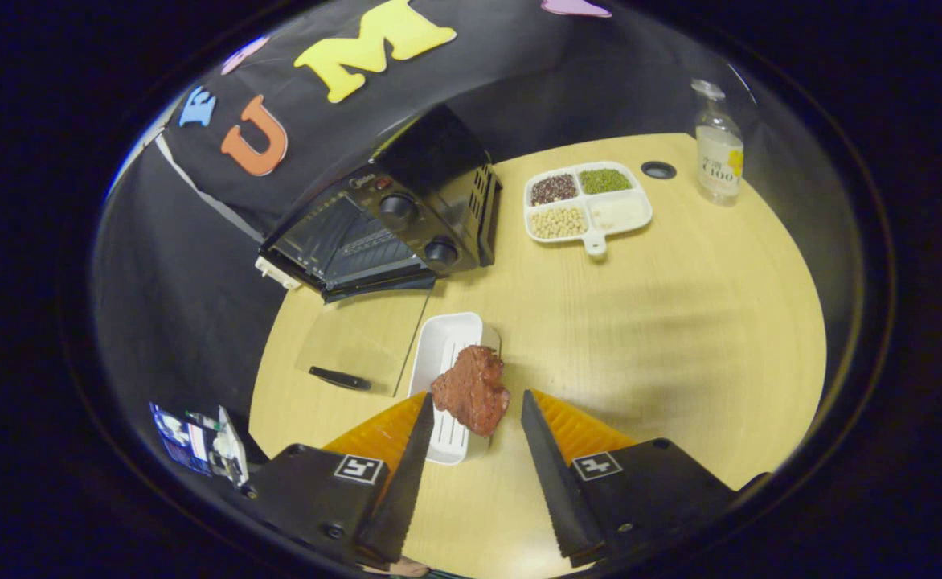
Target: Open the toaster oven, put the food inside, and close the toaster oven door.
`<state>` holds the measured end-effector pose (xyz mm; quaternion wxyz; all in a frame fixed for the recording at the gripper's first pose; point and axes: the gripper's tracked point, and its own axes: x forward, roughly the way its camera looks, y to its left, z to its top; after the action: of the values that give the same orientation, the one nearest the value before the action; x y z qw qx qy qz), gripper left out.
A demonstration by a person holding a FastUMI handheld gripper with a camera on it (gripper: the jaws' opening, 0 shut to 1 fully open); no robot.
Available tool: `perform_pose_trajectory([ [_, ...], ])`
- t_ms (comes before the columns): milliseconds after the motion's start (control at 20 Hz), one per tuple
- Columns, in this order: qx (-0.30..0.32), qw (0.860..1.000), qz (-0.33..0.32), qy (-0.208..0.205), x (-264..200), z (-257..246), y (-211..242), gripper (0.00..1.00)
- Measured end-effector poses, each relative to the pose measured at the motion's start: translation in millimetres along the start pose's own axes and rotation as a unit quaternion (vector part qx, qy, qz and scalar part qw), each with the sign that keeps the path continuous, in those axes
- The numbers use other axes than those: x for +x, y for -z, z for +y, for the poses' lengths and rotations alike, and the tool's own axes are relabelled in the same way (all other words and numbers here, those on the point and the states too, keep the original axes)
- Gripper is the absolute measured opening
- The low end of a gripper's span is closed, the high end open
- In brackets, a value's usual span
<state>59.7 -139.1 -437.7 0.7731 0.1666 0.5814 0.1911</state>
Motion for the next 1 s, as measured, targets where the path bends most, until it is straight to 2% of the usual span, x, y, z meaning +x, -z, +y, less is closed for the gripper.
perform_pose_trajectory([
  [150,0.024,0.998,-0.018,-0.048,-3.2,10.8,-1.9,0.21],
  [200,0.003,0.998,-0.029,-0.052,-7.9,15.4,-2.2,0.15],
  [400,-0.074,0.994,-0.078,0.012,-32.4,15.7,-4.2,0.12],
  [550,-0.108,0.988,-0.113,0.016,-56.8,48.9,-5.2,0.12],
  [700,-0.141,0.979,-0.143,0.04,-71.0,72.3,-9.1,0.12],
  [1000,-0.169,0.972,-0.157,0.047,-67.9,121.0,-8.3,0.12],
])
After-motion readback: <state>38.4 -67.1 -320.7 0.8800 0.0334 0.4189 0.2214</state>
